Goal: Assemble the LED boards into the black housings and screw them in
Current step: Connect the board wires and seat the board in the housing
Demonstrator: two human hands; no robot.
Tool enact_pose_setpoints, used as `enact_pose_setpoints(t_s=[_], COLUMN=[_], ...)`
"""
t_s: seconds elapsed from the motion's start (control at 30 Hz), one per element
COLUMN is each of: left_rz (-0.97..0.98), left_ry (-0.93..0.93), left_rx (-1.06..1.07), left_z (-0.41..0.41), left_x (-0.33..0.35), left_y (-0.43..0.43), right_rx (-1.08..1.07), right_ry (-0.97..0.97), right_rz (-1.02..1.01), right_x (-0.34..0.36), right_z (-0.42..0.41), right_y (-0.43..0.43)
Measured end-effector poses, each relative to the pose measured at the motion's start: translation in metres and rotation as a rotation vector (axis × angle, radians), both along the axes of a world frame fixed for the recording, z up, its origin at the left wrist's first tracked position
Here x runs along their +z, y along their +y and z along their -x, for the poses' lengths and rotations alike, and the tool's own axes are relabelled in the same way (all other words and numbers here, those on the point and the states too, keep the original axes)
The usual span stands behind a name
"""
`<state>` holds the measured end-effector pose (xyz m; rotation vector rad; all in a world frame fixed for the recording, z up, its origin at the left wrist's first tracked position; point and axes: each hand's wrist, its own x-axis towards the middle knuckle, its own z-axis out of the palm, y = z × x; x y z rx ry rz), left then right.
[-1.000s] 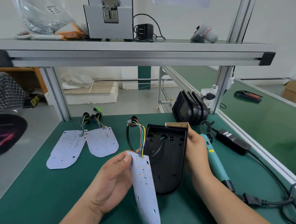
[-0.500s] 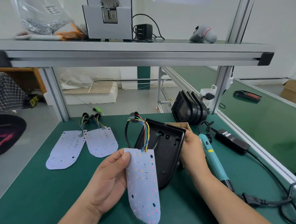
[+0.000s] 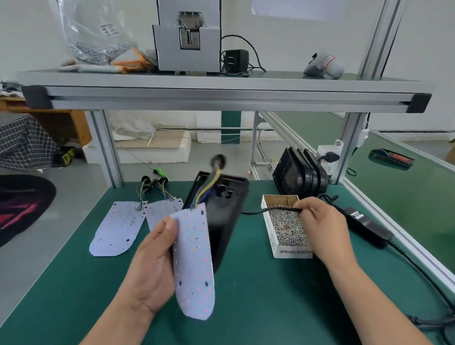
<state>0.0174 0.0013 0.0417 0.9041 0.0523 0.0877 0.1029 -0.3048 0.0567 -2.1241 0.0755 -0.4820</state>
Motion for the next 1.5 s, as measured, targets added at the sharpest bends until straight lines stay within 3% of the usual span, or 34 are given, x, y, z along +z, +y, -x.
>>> enact_pose_setpoints(t_s=[0.13, 0.2, 0.3, 0.37, 0.5, 0.6, 0.63, 0.77, 0.83, 0.9, 0.97, 1.03, 1.13, 1.23, 1.4, 1.5], left_rz=[-0.006, -0.042, -0.059, -0.075, -0.127, -0.134, -0.139, -0.176, -0.178, -0.177, -0.195, -0.233, -0.310, -0.371, -0.468, -0.601], left_ry=[0.011, 0.016, 0.024, 0.006, -0.020, -0.017, -0.017, -0.039, -0.045, -0.055, -0.064, -0.072, -0.068, -0.043, -0.054, -0.083], left_rx=[0.026, 0.010, -0.009, -0.031, -0.029, -0.001, 0.007, -0.003, -0.005, 0.004, 0.010, 0.009, 0.043, 0.109, 0.192, 0.235], left_z=[-0.001, -0.001, 0.001, 0.001, 0.002, 0.002, 0.002, 0.004, 0.005, 0.006, 0.008, 0.011, 0.014, 0.014, 0.011, 0.011], left_x=[0.001, 0.000, -0.001, -0.003, -0.002, -0.001, -0.001, -0.003, -0.001, 0.001, 0.002, 0.000, -0.003, -0.005, -0.009, -0.012], left_y=[0.004, 0.001, -0.002, -0.005, -0.013, -0.017, -0.017, -0.016, -0.017, -0.018, -0.020, -0.024, -0.033, -0.037, -0.037, -0.040], right_rx=[0.005, 0.022, 0.035, 0.133, 0.432, 0.637, 0.646, 0.391, 0.428, 0.545, 0.641, 0.743, 0.763, 0.657, 0.407, 0.258], right_ry=[-0.060, -0.055, -0.004, -0.001, 0.071, 0.106, 0.099, -0.255, -0.275, -0.173, -0.049, 0.073, 0.122, 0.105, 0.042, -0.141], right_rz=[-0.255, -0.151, 0.180, 0.197, -0.053, -0.061, -0.002, 0.453, 0.549, 0.588, 0.520, 0.306, 0.189, -0.030, -0.586, -0.522], right_x=[0.002, 0.003, 0.004, 0.004, -0.005, -0.009, -0.011, -0.020, -0.021, -0.022, -0.022, -0.022, -0.025, -0.023, -0.010, -0.002], right_z=[0.004, 0.005, 0.008, 0.013, 0.027, 0.032, 0.031, 0.020, 0.016, 0.017, 0.019, 0.025, 0.028, 0.021, 0.016, 0.025], right_y=[-0.005, -0.003, 0.001, 0.012, 0.050, 0.069, 0.071, 0.075, 0.077, 0.077, 0.075, 0.075, 0.075, 0.071, 0.070, 0.062])
